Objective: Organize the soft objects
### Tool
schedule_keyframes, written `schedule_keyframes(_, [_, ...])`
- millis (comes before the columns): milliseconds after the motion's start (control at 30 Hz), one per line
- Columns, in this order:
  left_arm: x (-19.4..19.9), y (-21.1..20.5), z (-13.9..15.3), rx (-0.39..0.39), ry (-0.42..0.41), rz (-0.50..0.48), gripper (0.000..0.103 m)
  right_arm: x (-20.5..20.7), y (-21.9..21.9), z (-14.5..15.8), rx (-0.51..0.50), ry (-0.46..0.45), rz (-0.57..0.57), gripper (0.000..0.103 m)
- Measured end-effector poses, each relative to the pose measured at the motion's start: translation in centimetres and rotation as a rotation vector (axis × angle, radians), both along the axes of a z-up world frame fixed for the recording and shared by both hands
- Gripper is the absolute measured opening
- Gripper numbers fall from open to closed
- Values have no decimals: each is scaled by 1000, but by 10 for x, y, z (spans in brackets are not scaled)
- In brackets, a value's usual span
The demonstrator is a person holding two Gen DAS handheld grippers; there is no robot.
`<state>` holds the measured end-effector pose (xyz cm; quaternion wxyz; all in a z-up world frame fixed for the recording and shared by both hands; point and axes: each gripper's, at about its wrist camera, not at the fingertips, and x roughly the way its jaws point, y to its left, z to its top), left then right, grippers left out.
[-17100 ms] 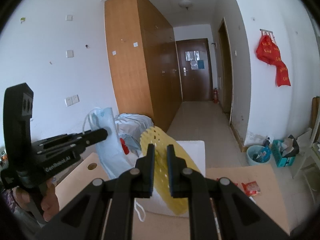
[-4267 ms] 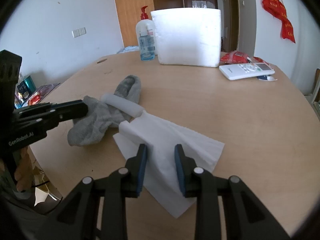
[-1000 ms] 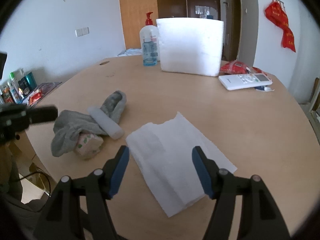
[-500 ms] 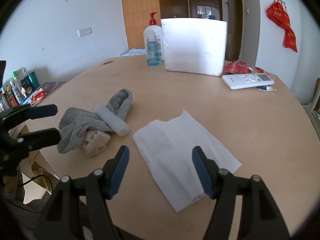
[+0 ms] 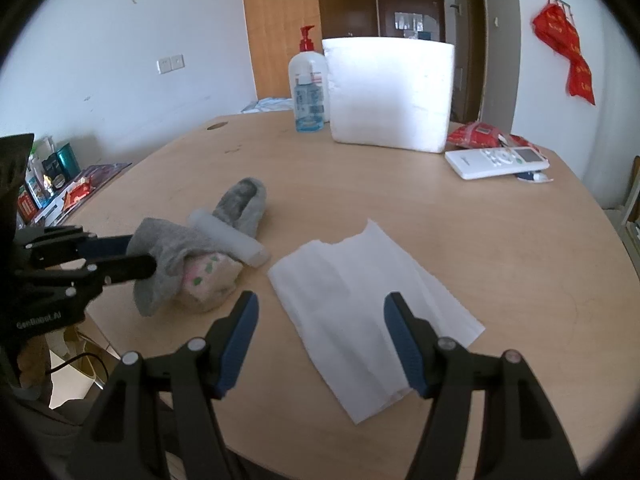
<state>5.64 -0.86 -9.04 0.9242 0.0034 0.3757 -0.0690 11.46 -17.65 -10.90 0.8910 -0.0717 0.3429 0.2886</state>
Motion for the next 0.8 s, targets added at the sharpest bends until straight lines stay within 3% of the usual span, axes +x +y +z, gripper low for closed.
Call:
schedule_keyframes(300, [-5, 6, 15, -26, -64, 6, 11, 1, 0, -1, -9, 1, -9, 69])
schedule_keyframes(800, [-2, 26, 74, -45, -222, 29, 10, 11, 7, -5, -88, -5, -25, 69])
